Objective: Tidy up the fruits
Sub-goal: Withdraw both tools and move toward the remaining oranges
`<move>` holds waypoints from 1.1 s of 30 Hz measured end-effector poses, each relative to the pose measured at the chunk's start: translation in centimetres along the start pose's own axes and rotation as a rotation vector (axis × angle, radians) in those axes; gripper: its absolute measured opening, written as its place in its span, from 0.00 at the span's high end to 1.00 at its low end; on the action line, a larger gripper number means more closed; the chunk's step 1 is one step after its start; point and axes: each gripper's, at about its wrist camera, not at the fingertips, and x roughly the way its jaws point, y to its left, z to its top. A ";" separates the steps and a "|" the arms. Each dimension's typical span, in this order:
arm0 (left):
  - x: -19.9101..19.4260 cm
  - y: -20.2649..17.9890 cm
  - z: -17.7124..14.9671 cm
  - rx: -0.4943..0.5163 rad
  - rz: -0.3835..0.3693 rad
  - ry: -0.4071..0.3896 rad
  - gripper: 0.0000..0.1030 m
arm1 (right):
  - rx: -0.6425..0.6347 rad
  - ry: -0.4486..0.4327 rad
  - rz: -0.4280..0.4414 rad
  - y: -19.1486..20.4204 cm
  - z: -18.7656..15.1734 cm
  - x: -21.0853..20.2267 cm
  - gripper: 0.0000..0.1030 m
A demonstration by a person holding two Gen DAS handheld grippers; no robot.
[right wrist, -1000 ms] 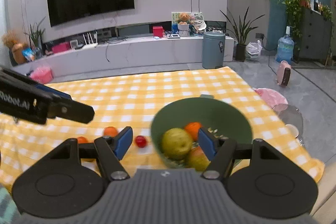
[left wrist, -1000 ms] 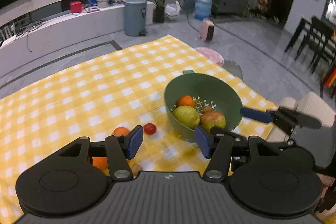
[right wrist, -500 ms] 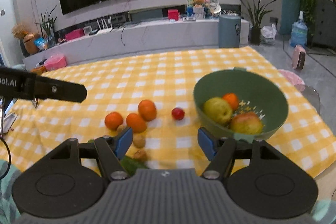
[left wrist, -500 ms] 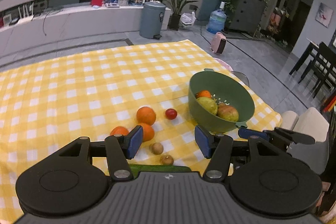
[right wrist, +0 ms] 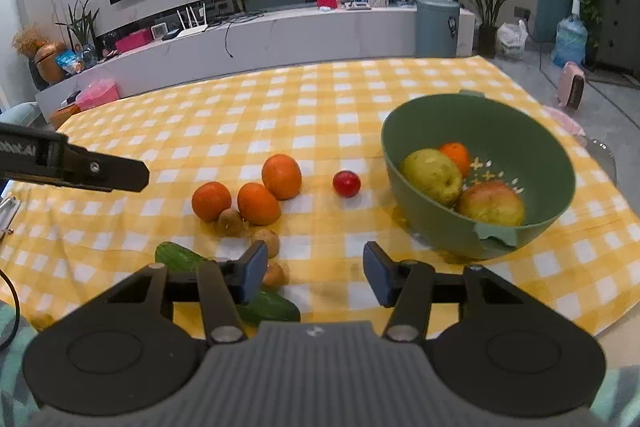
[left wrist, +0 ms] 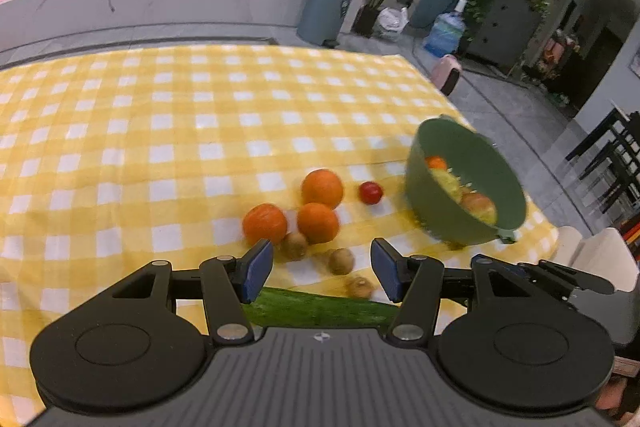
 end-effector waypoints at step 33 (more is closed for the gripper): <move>8.9 7.5 0.5 -0.313 -0.048 0.045 0.40 | 0.059 0.089 0.157 2.6 4.1 10.8 0.59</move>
